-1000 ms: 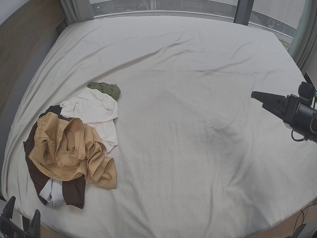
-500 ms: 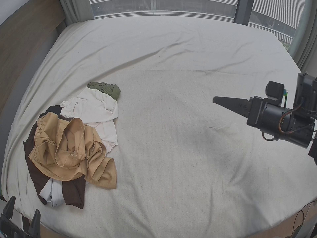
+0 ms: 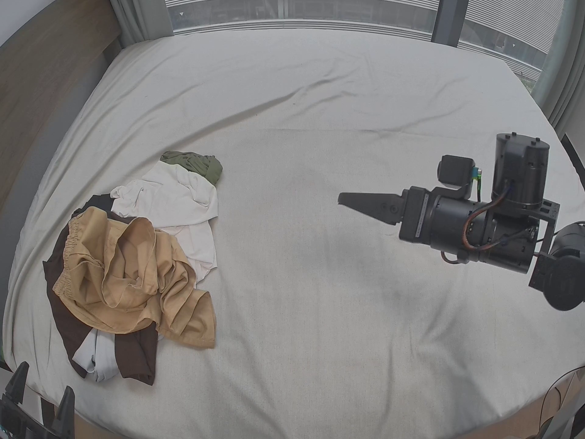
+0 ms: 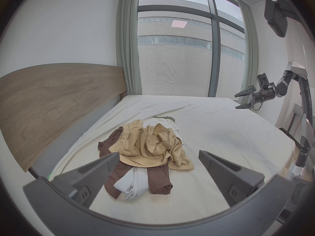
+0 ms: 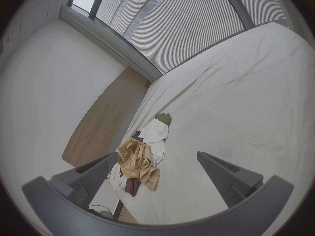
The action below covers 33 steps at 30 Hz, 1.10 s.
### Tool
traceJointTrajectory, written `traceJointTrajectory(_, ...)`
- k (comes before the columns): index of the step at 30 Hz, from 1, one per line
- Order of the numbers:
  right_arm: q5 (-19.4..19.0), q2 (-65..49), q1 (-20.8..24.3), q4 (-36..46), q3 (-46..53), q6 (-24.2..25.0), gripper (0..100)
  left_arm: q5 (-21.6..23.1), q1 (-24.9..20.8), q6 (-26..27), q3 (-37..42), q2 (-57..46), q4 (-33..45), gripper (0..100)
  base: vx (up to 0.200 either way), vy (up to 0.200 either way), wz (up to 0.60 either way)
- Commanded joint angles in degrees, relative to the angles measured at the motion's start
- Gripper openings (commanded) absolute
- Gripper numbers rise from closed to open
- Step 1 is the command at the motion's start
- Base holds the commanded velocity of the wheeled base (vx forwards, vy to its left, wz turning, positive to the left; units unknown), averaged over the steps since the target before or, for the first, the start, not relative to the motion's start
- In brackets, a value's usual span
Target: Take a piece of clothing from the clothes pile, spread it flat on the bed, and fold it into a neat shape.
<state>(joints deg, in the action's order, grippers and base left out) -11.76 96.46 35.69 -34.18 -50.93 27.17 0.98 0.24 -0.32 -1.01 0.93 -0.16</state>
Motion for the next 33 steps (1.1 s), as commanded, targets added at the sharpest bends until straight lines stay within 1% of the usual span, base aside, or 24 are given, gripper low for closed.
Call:
traceJointTrajectory(1,0.0,2.9,2.1,-0.2,-0.7,0.0,100,0.1,0.0,0.1,1.0,-0.9,0.0,100,0.000,0.000,0.00)
traceJointTrajectory(13,-0.1,11.5,5.4,-0.2,-5.8,0.1,100,0.1,0.0,0.1,1.0,-0.9,0.0,100,0.000,0.000,0.00)
traceJointTrajectory(23,-0.5,18.8,9.9,-0.2,-9.7,0.2,100,0.1,0.0,0.1,1.0,-0.9,0.0,100,0.000,0.000,0.00)
traceJointTrajectory(26,-0.5,21.2,11.1,-0.2,-10.6,1.1,100,0.1,0.0,0.1,1.0,-0.9,0.0,100,0.000,0.000,0.00)
traceJointTrajectory(33,-0.5,27.8,12.6,-2.6,-13.8,1.7,100,0.1,0.0,0.0,1.0,-0.9,0.0,100,0.000,0.000,0.00)
